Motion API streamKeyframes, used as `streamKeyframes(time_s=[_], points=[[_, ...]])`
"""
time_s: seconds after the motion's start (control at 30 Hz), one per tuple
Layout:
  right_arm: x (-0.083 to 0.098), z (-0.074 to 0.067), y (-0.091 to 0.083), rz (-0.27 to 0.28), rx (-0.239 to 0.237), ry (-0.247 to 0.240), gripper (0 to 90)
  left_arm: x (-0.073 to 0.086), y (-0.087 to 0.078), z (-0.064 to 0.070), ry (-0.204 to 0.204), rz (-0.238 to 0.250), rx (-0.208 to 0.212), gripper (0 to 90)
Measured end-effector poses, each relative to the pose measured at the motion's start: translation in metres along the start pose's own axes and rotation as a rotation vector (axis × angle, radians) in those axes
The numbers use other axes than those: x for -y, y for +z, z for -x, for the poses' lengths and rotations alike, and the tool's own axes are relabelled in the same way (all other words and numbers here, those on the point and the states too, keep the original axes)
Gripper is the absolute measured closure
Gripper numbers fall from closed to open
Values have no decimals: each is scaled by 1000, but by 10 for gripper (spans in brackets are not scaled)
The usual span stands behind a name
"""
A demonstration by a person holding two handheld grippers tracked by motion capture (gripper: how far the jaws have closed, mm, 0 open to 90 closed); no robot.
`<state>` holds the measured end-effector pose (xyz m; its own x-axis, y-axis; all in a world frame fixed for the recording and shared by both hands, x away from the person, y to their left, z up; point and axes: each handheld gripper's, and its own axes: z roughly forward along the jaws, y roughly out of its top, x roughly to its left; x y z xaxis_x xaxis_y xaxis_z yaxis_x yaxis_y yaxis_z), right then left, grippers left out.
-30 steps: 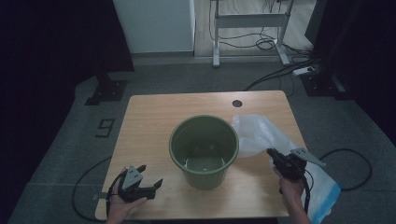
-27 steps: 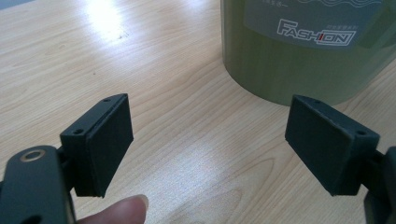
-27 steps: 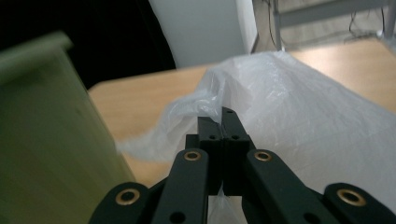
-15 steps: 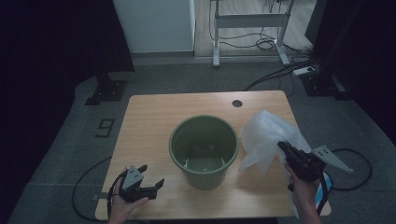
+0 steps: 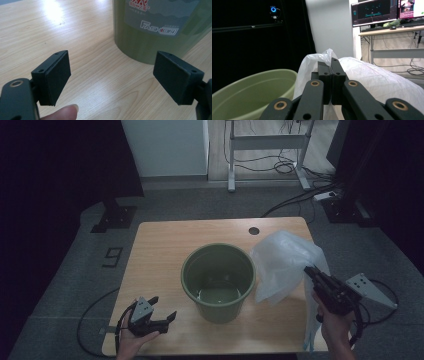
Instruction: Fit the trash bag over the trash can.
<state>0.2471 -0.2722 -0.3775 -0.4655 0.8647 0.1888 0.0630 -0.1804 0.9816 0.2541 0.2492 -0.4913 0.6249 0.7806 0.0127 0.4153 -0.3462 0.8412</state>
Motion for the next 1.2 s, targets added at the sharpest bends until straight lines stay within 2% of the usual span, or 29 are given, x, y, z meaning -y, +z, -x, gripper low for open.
streamKeyframes(time_s=[0.13,0.27,0.53,0.77,1.03,1.2], points=[[-12,-1,-1,19,-4,13,884,-1,2,3,10,-6,0,144],[-21,-5,0,50,-2,48,884,-1,3,3,-4,-18,-6,145],[-42,-20,0,110,-10,32,884,2,4,1,-27,-29,-16,146],[-62,-31,-1,152,-30,34,884,2,10,5,-16,-49,-14,147],[-81,-58,15,159,-82,-4,884,3,13,6,-15,-66,-20,147],[-77,-75,28,137,-117,-17,884,3,12,4,-21,-63,-23,148]])
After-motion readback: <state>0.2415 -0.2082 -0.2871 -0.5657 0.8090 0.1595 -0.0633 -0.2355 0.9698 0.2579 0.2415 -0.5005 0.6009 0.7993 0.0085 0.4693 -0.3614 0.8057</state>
